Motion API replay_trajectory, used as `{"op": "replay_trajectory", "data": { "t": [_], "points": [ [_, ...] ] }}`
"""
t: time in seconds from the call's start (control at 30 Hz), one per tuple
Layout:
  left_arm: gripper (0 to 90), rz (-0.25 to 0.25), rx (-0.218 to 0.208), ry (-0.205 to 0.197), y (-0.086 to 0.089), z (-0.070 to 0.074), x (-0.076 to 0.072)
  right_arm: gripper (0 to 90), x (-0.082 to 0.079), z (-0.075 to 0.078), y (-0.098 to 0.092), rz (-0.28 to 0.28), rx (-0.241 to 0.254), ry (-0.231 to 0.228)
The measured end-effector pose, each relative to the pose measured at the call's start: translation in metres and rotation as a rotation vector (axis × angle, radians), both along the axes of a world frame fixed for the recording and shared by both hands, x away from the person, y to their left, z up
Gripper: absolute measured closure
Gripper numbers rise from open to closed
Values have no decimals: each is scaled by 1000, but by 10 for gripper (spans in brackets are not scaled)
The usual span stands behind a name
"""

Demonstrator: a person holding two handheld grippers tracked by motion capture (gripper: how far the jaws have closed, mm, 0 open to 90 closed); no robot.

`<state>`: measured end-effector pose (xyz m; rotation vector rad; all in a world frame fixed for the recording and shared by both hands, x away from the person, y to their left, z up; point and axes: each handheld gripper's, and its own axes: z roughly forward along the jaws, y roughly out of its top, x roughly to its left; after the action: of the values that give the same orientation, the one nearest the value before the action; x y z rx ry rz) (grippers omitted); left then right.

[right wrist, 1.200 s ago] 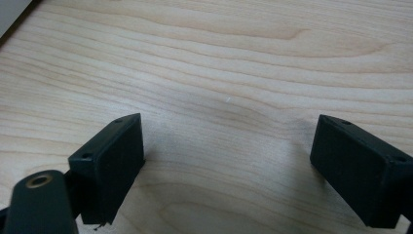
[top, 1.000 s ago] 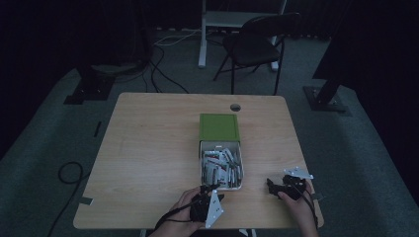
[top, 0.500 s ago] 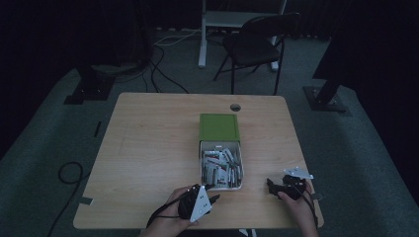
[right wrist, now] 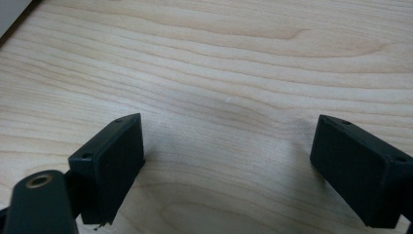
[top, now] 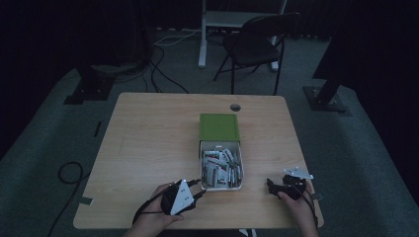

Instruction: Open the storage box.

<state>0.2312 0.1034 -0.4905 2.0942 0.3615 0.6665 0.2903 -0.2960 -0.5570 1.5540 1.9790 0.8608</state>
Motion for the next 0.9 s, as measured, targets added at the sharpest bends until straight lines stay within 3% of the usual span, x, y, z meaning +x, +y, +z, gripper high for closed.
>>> {"op": "replay_trajectory", "data": {
  "t": [0.27, 0.6, 0.77, 0.8, 0.9],
  "points": [
    [619, 45, -27, 31, 21, -4, 8, 119, 0, 0, 0, 1, -1, 0],
    [618, 151, -63, 73, 48, -21, 20, 119, 0, 0, 0, 3, -4, -1],
    [618, 171, -89, 96, 58, -25, 20, 119, 0, 0, 0, 3, -5, -1],
    [618, 186, -115, 115, 63, -25, 19, 119, 0, 0, 0, 3, -5, -1],
    [610, 213, -134, 123, 70, -26, 20, 118, 0, 0, 0, 3, -5, -1]
  ]
}}
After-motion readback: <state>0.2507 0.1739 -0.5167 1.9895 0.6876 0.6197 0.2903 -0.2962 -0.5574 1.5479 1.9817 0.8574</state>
